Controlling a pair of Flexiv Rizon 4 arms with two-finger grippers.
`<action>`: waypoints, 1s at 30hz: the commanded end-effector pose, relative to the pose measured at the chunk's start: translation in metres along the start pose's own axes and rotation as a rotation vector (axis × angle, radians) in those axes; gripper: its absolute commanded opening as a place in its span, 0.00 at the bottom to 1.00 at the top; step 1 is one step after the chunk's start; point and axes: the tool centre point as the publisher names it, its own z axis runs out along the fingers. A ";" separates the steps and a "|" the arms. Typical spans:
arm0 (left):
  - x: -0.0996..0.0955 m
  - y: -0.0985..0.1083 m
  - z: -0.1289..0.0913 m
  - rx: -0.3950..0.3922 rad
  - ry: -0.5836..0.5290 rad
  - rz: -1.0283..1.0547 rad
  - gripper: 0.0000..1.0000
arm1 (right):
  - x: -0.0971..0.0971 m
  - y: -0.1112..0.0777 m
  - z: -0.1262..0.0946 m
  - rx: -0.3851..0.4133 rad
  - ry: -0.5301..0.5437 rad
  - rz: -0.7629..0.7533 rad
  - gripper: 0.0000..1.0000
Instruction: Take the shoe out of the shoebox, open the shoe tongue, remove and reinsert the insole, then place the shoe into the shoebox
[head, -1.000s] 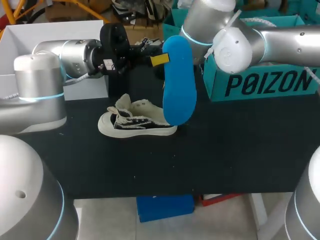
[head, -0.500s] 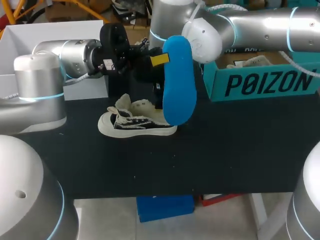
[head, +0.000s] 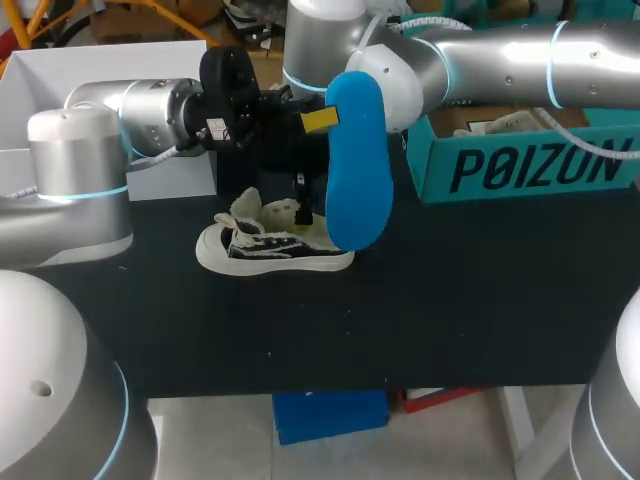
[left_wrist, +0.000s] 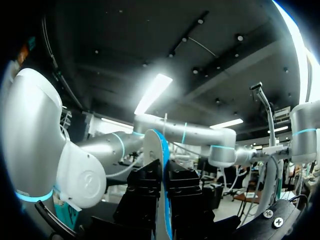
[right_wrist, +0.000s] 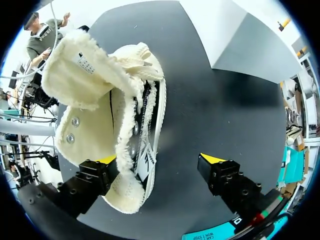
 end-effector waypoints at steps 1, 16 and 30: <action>0.001 0.001 0.000 0.001 -0.001 0.002 0.00 | -0.002 0.002 0.010 -0.017 0.009 -0.001 0.88; 0.001 0.001 0.000 0.001 -0.001 0.002 0.00 | 0.001 0.008 0.018 -0.049 0.036 -0.011 0.00; 0.001 0.001 0.000 0.001 -0.001 0.002 0.00 | 0.001 0.008 0.018 -0.049 0.036 -0.011 0.00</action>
